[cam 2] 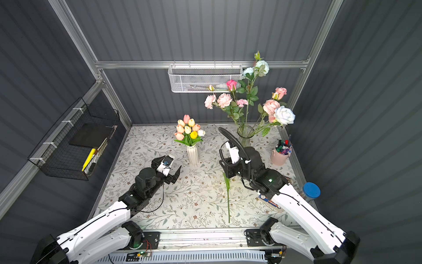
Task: Pick out pink flowers from the vase
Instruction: Pick up the flower from the vase.
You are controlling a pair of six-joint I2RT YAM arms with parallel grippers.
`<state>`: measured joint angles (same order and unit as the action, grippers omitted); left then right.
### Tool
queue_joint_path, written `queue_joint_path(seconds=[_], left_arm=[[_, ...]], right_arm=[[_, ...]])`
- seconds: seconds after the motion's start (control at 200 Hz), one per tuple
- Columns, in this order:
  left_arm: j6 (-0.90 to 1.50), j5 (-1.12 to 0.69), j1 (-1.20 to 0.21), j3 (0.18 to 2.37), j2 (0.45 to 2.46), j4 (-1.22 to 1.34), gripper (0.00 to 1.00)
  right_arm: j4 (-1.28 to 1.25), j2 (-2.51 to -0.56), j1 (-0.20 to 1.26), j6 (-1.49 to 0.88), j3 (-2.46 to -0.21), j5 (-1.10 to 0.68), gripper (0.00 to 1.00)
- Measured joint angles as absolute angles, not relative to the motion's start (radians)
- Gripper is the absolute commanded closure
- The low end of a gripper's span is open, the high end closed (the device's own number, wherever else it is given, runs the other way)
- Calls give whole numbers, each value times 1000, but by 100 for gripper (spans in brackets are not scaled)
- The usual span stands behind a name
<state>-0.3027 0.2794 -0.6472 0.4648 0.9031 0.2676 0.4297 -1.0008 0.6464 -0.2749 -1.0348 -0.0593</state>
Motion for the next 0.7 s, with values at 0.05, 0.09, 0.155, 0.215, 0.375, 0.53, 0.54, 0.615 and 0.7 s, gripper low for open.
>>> queue_joint_path(seconds=[0.05, 0.09, 0.155, 0.215, 0.375, 0.53, 0.54, 0.615, 0.7], left_arm=[[-291, 267, -641, 465, 903, 277, 11], [-272, 232, -620, 465, 905, 292, 14], [-237, 152, -566, 465, 918, 330, 19], [-211, 56, -494, 465, 953, 394, 20], [-200, -120, -443, 492, 1093, 535, 22], [-189, -241, -429, 545, 1191, 660, 31], [-190, -246, -428, 548, 1195, 671, 32], [-170, -273, -424, 557, 1226, 744, 43], [-146, -286, -424, 557, 1264, 822, 47]], right_arm=[[402, -1031, 638, -258, -1067, -65, 69], [374, -1057, 635, -243, -1080, -78, 68], [319, -1083, 635, -213, -1067, -112, 66], [249, -1090, 635, -182, -1028, -144, 64], [84, -1101, 635, -139, -922, -200, 63], [38, -1096, 635, -120, -918, -225, 63], [36, -1094, 635, -119, -917, -226, 63], [13, -1072, 635, -114, -903, -230, 63], [-10, -1042, 635, -112, -875, -236, 63]])
